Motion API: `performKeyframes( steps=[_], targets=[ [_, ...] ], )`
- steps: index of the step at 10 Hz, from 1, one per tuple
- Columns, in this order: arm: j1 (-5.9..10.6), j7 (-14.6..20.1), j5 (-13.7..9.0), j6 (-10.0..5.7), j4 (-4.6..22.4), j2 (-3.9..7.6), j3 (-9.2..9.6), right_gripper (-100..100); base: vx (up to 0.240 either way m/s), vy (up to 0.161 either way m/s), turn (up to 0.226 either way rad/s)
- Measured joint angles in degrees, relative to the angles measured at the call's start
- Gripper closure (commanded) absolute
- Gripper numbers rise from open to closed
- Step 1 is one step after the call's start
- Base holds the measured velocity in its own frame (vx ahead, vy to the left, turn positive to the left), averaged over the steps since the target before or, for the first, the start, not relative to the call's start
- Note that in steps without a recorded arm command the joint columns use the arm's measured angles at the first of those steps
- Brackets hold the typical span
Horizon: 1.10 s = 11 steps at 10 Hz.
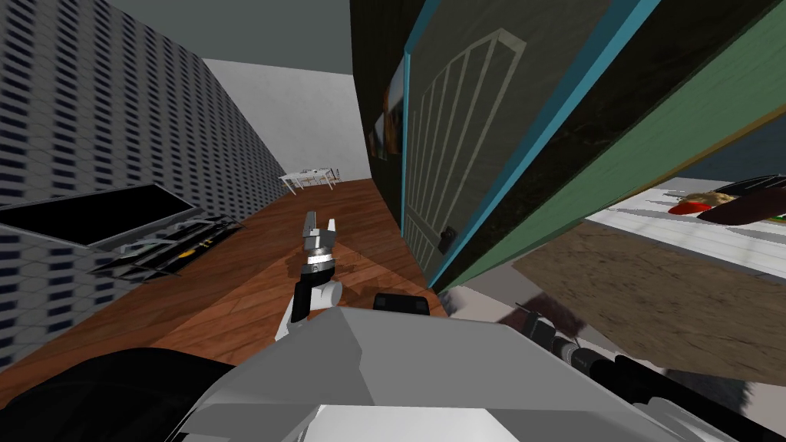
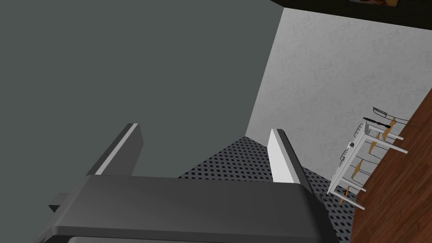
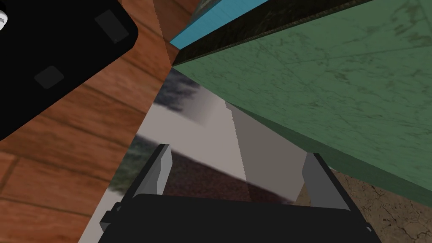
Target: Push the door open
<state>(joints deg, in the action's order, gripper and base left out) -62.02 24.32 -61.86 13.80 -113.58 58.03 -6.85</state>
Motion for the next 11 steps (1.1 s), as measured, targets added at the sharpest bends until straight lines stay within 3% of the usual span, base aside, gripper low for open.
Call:
performKeyframes(
  steps=[2,5,8,9,11],
  targets=[
    [-0.50,0.58,-1.67,1.12,0.92,1.79,0.16,-100,0.071,0.074,-0.041],
    [-2.79,1.23,-5.11,2.08,1.75,5.18,-0.13,-100,0.082,0.105,-0.069],
    [-3.98,2.66,-7.15,4.58,2.40,7.59,-0.68,-100,0.076,0.094,-0.042],
    [-4.85,2.51,-8.81,4.66,2.79,8.87,-0.73,-100,0.088,0.099,-0.087],
    [-5.33,3.67,-10.87,6.73,3.98,11.30,-0.65,-100,0.119,0.141,-0.080]
  ],
)
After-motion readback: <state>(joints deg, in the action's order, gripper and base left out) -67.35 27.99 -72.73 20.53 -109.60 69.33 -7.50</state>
